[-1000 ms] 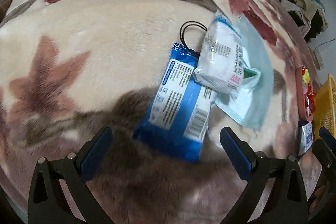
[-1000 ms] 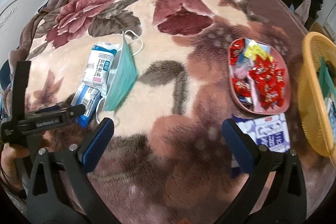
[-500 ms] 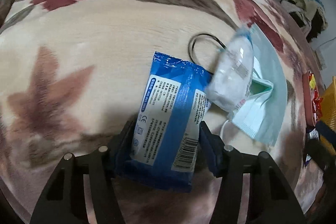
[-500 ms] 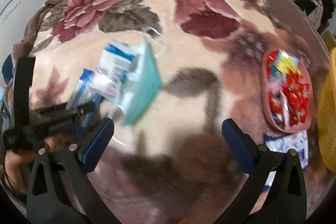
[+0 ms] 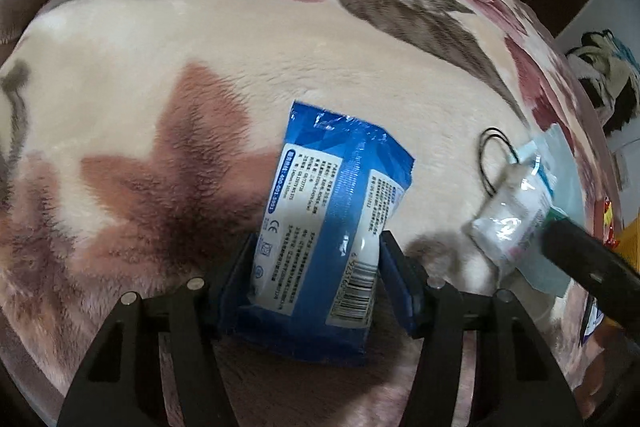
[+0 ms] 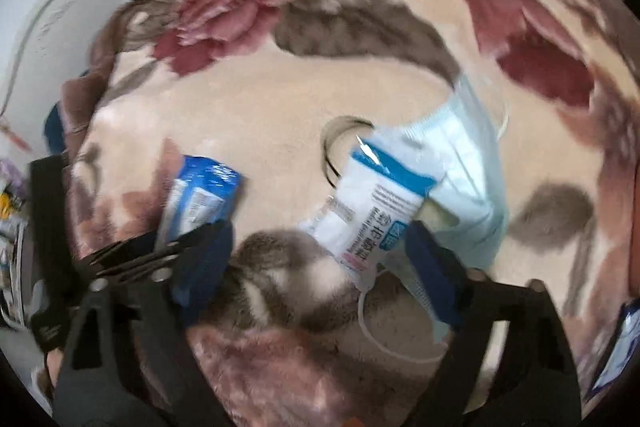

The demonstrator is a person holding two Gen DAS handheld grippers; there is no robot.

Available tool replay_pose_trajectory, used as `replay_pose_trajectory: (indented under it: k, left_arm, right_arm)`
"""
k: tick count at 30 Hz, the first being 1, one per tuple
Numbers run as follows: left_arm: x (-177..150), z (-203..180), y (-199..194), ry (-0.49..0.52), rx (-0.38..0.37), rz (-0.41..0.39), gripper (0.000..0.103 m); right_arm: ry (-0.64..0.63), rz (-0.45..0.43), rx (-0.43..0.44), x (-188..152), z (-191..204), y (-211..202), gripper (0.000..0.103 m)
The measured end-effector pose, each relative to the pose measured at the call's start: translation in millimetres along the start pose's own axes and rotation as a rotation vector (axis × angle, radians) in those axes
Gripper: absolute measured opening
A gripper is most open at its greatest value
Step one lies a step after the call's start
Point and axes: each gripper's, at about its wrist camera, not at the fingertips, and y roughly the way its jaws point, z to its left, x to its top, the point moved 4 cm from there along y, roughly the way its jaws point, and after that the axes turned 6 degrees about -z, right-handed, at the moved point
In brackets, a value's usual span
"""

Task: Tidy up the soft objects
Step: 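Grasp the blue wet-wipe pack with the left tool while the right tool grasps the white gauze pack, then carry the wipe pack and gauze pack in both tools over the yellow basket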

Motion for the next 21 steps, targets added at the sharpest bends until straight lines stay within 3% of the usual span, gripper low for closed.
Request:
replay_pose_trajectory:
  k: [5, 6, 8, 10, 13, 21]
  left_arm:
    - [2, -1, 12, -0.012, -0.024, -0.004, 0.069]
    - [3, -2, 13, -0.014, -0.027, -0.004, 0.071]
    - [5, -3, 17, -0.012, -0.023, 0.0, 0.071]
    - [5, -2, 20, -0.01, -0.02, 0.012, 0.068]
    - [3, -3, 15, 0.0, -0.004, 0.006, 0.061]
    - [-17, -11, -20, 0.003, -0.014, -0.021, 0.06]
  right_arm:
    - [0.095, 0.016, -0.032, -1, -10, 23, 0.081]
    - [0.097, 0.018, -0.038, 0, -10, 28, 0.075]
    - [0.091, 0.034, -0.042, 0, -10, 34, 0.051]
    - [0.084, 0.036, -0.035, -3, -11, 35, 0.043]
    - [0.064, 0.03, -0.009, -10, -11, 23, 0.04]
    - [0.024, 0.028, 0.06, -38, 0, -19, 0.04]
